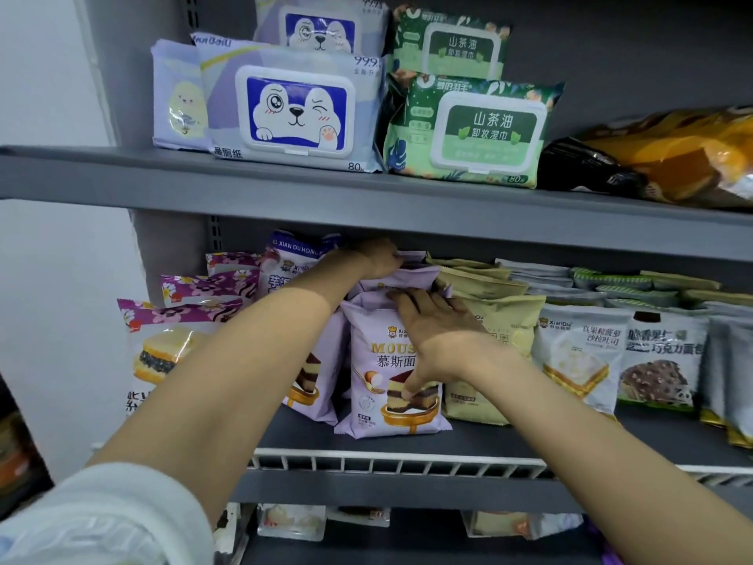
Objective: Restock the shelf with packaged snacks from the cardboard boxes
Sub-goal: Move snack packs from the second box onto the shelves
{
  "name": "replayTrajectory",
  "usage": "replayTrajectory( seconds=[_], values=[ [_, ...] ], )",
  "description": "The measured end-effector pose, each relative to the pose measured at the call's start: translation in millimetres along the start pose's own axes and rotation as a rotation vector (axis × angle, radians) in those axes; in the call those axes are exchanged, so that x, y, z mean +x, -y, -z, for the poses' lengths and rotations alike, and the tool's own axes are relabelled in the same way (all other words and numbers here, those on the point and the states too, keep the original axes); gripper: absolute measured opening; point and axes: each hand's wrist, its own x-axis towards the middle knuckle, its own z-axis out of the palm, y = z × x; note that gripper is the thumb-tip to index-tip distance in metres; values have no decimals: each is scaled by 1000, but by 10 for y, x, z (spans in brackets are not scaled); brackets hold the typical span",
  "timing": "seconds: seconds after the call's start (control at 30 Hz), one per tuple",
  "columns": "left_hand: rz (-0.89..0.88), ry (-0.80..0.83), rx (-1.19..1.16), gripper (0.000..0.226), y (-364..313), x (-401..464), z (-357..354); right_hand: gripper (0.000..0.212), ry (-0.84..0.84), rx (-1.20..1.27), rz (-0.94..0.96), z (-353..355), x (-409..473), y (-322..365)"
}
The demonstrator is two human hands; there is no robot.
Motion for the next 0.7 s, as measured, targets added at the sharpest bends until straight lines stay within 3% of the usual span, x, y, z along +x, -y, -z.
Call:
replayTrajectory(
  seconds=[0.17, 0.27, 0.4, 0.5, 0.57, 0.7],
  values=[
    [-66, -358, -129, 27, -44, -473, 67, 126, -34, -57, -57, -47, -46, 76],
    [-23, -422, -142, 26, 118, -858, 68, 121, -128, -21, -54, -134, -142, 256],
    [162, -281, 99, 36, 448, -1293, 179, 105, -372, -13, 39, -149, -226, 664],
    [132, -165, 312, 46, 612, -1435, 281, 62, -571, 23, 66, -171, -138, 999],
    [77, -65, 358, 49, 743, -1447, 288, 53, -504, 71, -12, -87, -125, 1199],
    [26, 64, 306, 53, 931, -1391, 211, 62, -237, 226, -121, -205, 103, 1349]
  ],
)
